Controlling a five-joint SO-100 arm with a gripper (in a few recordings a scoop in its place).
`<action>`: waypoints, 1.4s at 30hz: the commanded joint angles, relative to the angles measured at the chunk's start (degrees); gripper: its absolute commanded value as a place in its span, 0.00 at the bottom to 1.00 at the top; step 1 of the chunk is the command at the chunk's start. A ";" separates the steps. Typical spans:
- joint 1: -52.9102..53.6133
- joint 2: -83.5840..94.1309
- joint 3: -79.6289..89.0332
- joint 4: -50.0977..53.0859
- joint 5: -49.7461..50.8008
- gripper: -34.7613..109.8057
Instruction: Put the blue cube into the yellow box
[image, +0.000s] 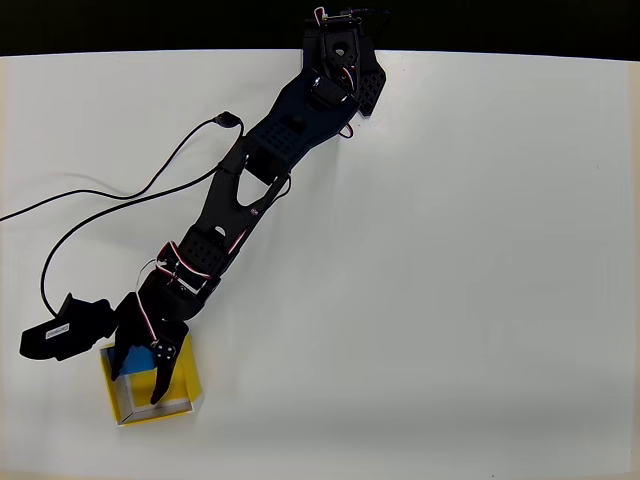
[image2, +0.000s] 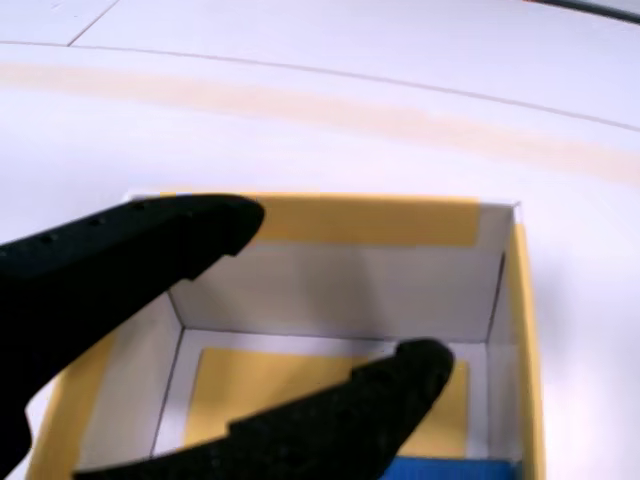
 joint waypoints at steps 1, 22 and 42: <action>-0.26 23.99 5.19 -0.35 1.23 0.45; -20.39 85.25 62.84 29.62 -4.39 0.35; -33.93 136.49 105.91 59.41 -2.99 0.35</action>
